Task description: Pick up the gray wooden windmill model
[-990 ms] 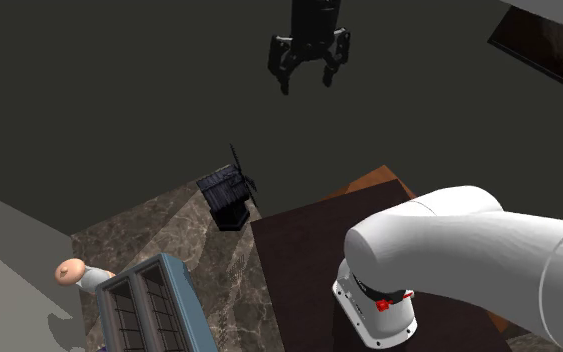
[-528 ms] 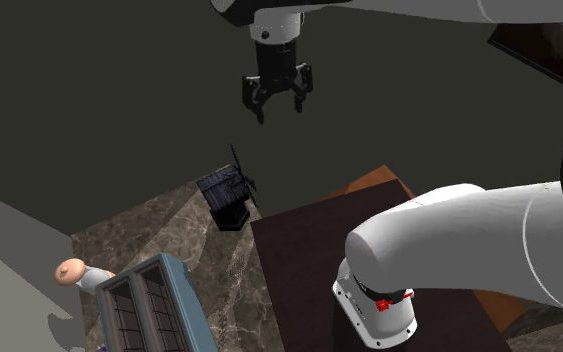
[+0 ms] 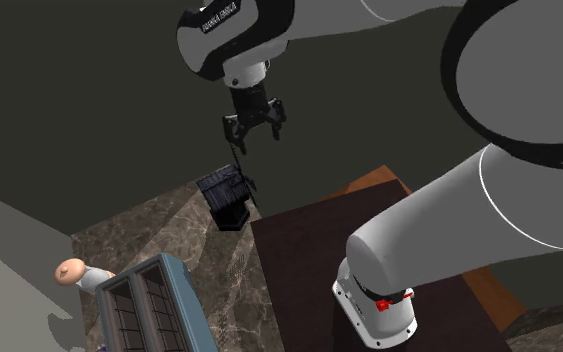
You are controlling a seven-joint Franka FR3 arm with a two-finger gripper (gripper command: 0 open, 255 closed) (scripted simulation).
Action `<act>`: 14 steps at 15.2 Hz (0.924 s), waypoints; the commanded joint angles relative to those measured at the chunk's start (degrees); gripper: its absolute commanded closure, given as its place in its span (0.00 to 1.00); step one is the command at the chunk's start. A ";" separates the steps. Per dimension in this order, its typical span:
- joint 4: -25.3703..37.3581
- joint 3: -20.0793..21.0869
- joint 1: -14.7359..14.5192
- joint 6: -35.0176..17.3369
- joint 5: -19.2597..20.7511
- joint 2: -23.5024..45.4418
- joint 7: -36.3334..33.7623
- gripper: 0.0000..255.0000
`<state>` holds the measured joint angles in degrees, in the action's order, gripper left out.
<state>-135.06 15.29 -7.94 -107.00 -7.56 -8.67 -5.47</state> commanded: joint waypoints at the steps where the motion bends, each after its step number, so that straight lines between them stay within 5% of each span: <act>1: 0.70 1.25 -0.83 -1.56 0.53 4.07 -1.05 0.00; 7: 4.31 3.68 -3.45 -5.61 3.51 17.44 -4.20 0.00; 14: 3.64 3.34 -3.82 -10.01 4.67 21.38 -4.77 0.00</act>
<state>-131.18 18.68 -11.71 -116.34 -3.02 12.27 -10.17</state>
